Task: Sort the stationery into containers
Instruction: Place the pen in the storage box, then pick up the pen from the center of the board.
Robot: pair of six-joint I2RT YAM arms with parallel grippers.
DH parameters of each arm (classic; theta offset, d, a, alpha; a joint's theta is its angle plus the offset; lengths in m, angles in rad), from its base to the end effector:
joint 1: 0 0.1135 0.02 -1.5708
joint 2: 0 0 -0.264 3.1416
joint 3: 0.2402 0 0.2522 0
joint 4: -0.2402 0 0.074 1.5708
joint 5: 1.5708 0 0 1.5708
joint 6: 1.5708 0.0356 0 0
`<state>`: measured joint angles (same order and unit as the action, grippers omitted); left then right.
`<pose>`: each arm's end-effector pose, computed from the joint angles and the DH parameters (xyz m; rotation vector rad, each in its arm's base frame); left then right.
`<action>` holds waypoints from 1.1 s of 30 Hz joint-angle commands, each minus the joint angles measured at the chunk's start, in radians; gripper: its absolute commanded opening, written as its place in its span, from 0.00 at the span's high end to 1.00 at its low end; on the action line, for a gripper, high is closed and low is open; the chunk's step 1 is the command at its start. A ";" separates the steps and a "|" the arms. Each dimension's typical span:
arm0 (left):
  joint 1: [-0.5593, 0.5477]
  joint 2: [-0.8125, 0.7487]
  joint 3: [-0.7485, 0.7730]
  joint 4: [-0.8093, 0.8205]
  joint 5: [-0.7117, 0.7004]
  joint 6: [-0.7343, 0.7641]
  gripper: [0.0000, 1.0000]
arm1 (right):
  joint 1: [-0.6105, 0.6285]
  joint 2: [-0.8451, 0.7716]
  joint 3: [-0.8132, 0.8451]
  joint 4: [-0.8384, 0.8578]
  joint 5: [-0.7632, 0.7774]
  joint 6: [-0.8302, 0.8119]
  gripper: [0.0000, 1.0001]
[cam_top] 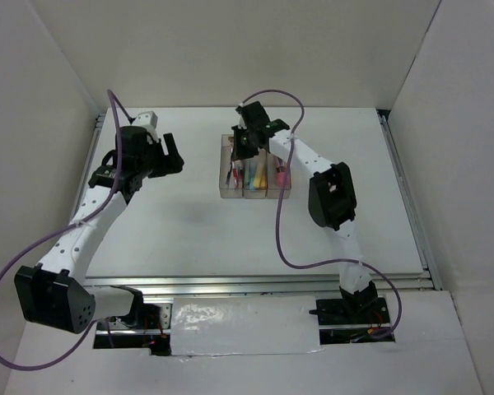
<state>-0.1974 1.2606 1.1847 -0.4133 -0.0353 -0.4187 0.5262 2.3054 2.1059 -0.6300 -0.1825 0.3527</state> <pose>0.2797 -0.0547 0.3547 -0.2513 2.0623 -0.3433 0.4486 0.2680 0.2393 -0.3022 2.4590 0.6144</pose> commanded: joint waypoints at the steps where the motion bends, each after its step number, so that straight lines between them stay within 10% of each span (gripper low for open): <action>1: 0.001 -0.012 -0.010 0.045 0.014 0.000 0.17 | -0.002 0.015 0.060 0.078 0.032 0.054 0.87; 6: -0.014 0.002 -0.017 0.064 0.025 -0.009 0.16 | -0.003 0.005 0.063 0.078 0.018 0.057 0.58; 13: -0.126 0.068 0.045 0.108 0.063 0.041 0.24 | -0.081 -0.185 0.005 0.053 -0.006 0.068 0.55; 21: -0.462 0.372 0.277 0.197 0.072 0.192 0.47 | -0.472 -0.623 -0.324 0.038 -0.008 0.035 0.56; 33: -0.635 1.191 1.151 0.134 0.198 0.189 0.49 | -0.854 -1.141 -0.874 0.043 -0.038 0.011 0.56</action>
<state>-0.8249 2.3764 2.2524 -0.2783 0.1200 -0.2340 -0.2687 1.2346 1.2980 -0.5732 -0.1936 0.3794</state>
